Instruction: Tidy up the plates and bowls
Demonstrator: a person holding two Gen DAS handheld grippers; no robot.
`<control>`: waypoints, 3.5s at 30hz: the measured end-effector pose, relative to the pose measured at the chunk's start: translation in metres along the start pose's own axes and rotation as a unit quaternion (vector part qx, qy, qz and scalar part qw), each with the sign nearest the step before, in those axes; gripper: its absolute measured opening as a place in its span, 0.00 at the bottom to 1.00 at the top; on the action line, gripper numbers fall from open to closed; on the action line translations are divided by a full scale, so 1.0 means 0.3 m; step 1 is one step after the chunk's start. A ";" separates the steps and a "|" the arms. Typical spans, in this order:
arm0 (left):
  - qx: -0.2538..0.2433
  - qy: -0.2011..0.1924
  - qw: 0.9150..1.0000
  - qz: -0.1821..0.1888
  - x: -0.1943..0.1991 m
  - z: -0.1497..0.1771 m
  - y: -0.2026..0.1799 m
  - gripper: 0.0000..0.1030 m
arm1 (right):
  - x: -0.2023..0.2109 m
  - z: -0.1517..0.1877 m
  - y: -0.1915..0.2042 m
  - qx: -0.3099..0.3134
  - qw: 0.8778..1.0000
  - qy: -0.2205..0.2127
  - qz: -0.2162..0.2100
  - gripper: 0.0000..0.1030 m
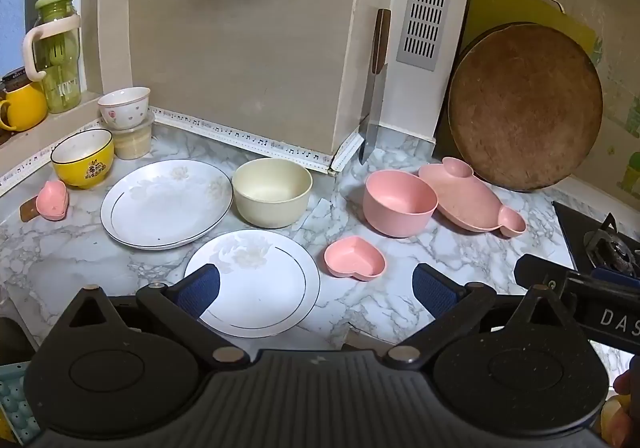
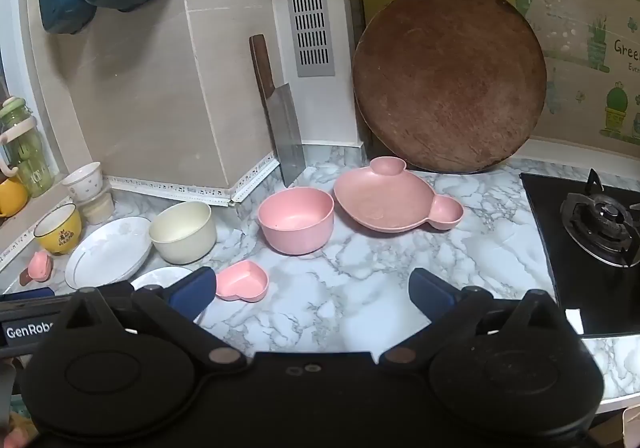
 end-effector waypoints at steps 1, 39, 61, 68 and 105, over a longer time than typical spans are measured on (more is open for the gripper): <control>0.001 0.003 1.000 -0.002 -0.004 -0.001 -0.001 1.00 | -0.001 0.001 -0.002 -0.002 1.000 0.001 -0.004 1.00; 0.026 -0.032 0.999 0.011 0.057 0.000 0.024 1.00 | 0.028 0.001 0.013 0.014 1.000 -0.018 -0.009 1.00; 0.036 -0.046 0.998 0.016 0.072 -0.005 0.065 1.00 | 0.025 -0.006 0.033 0.025 1.000 -0.018 0.002 1.00; 0.042 -0.045 0.998 0.015 0.069 -0.010 0.082 1.00 | 0.015 -0.008 0.046 0.033 0.999 -0.016 0.001 1.00; 0.156 -0.033 0.982 -0.104 -0.120 -0.223 0.475 1.00 | -0.352 -0.301 0.459 0.214 0.969 0.024 -0.122 1.00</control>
Point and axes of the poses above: each gripper's, at about its wrist camera, not at the fingertips, and x roughly against the way its jaws point, y to its left, z to its underside, the point moved 3 cm from there along -x, roughly the way its jaws point, and after that the axes turned 12 degrees about y, right-handed, at the moved point
